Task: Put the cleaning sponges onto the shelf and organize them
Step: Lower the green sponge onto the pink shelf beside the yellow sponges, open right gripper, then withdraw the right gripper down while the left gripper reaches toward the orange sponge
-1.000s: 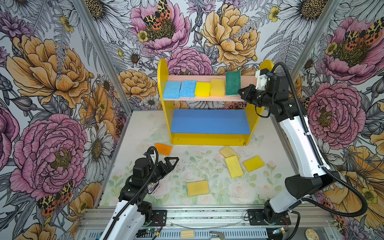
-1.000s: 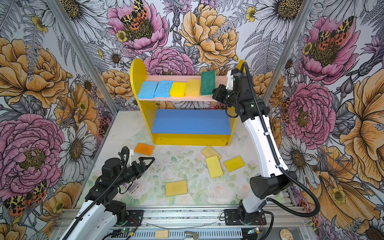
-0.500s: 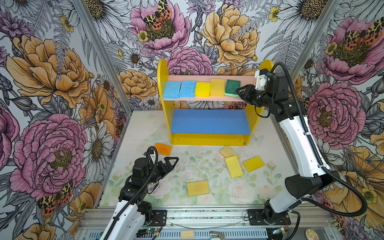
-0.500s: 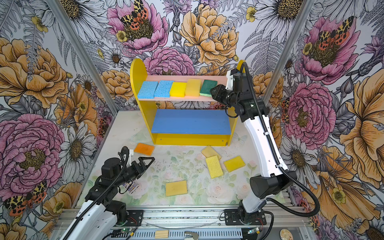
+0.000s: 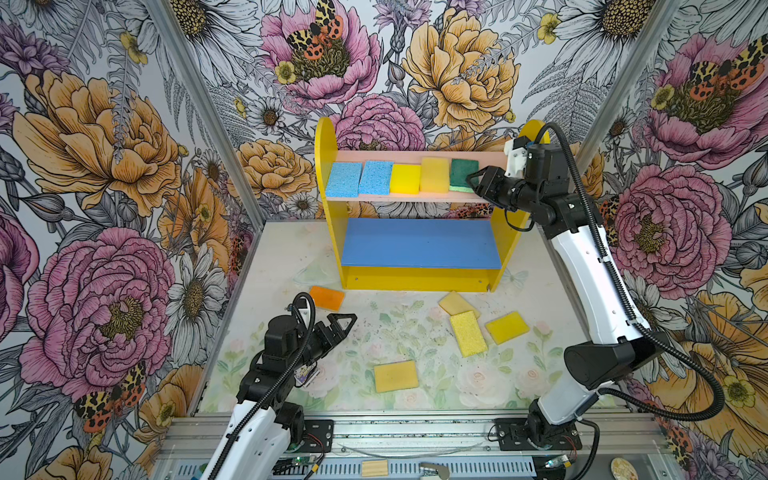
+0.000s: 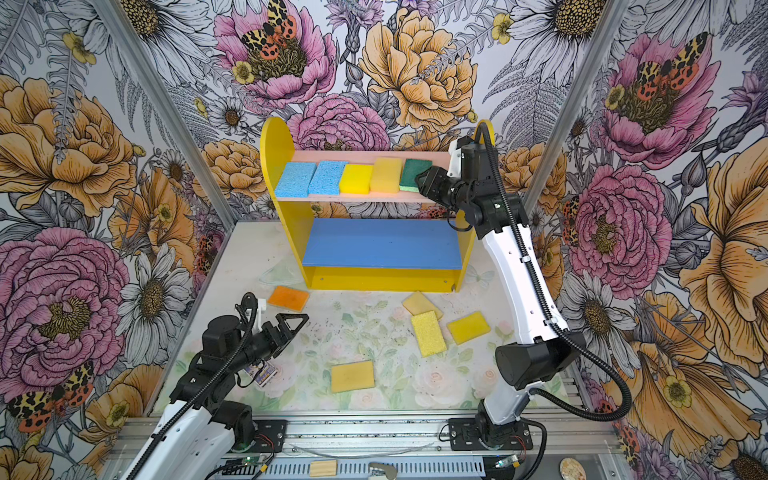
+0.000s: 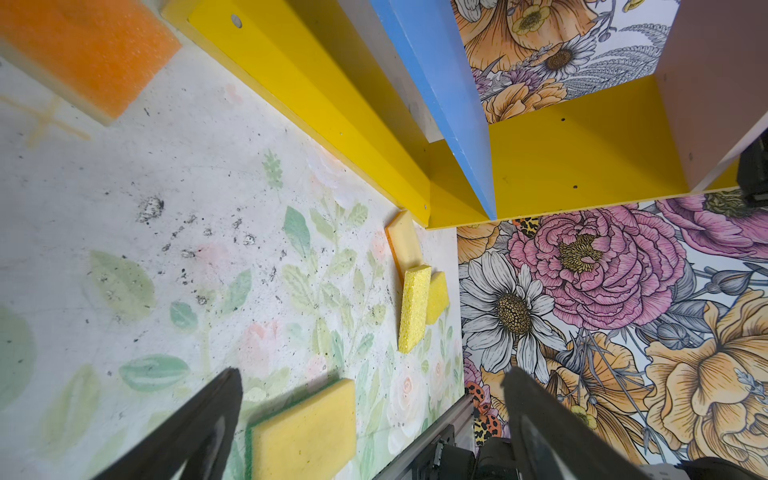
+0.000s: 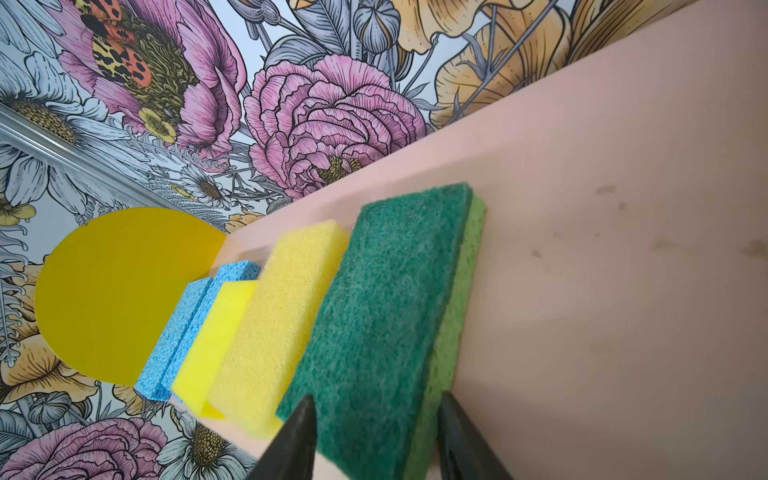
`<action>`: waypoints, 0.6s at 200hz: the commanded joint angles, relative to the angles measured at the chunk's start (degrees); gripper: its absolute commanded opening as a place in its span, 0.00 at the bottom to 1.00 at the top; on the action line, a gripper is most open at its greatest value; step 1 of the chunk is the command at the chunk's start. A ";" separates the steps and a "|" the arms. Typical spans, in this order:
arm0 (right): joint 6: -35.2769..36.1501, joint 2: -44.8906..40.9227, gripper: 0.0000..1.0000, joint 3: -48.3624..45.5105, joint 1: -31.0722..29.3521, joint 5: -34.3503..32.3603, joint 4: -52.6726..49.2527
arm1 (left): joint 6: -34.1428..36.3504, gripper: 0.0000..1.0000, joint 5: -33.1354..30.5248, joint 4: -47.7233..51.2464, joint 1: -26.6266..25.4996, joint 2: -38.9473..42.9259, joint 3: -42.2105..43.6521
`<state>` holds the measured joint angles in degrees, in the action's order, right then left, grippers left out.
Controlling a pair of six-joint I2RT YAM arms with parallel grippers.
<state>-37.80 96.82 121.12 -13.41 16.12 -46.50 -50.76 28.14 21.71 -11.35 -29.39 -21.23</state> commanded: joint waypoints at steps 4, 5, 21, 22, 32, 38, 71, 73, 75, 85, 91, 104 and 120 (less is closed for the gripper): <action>1.00 1.53 0.50 1.57 0.23 -0.87 -0.34 | 1.11 0.99 1.27 0.22 0.72 -0.36 0.49; 1.03 1.53 0.50 1.57 0.27 -0.89 -0.39 | 1.11 0.99 1.29 0.24 0.77 -0.34 0.45; 1.34 1.22 0.52 1.49 0.28 -0.61 -0.35 | 1.11 0.99 1.48 0.32 0.97 -0.41 0.01; 1.38 1.20 0.53 1.49 0.30 -0.63 -0.35 | 1.11 0.99 1.48 0.37 0.98 -0.36 0.03; 1.65 0.73 0.53 1.33 0.24 -0.59 -0.35 | 1.19 0.99 1.39 0.71 1.05 -0.50 -0.36; 1.74 0.26 0.54 1.18 0.31 -0.81 -0.38 | 1.32 0.99 1.24 0.99 1.16 -0.52 -0.59; 2.21 -4.62 0.58 -1.47 0.24 -2.14 -0.35 | 2.06 0.99 0.06 3.62 1.16 -1.50 -2.56; 2.27 -5.04 0.58 -1.74 0.27 -2.14 -0.30 | 2.18 0.99 -0.15 4.09 1.16 -1.65 -2.75; 2.22 -5.47 0.58 -1.89 0.24 -2.21 -0.27 | 2.27 0.99 -0.49 4.51 1.16 -1.77 -2.93; 2.31 -7.46 0.59 -3.59 0.26 -2.15 -0.26 | 2.75 0.99 -2.60 7.03 1.16 -2.31 -3.97; 2.38 -8.78 0.59 -4.70 0.16 -2.06 -0.17 | 2.77 0.99 -4.36 9.20 1.16 -2.55 -4.62; 2.65 -11.77 0.60 -7.58 -0.11 -1.80 -0.11 | 2.02 0.99 -8.93 11.77 1.16 -2.86 -5.84; 2.84 -15.91 0.60 -11.82 -0.82 -1.71 0.00 | 0.10 0.99 -14.36 13.14 1.53 -3.31 -6.86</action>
<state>-36.27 87.55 113.16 -13.45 14.79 -46.89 -49.56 23.27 30.11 -10.61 -32.38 -25.30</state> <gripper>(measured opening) 0.597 0.987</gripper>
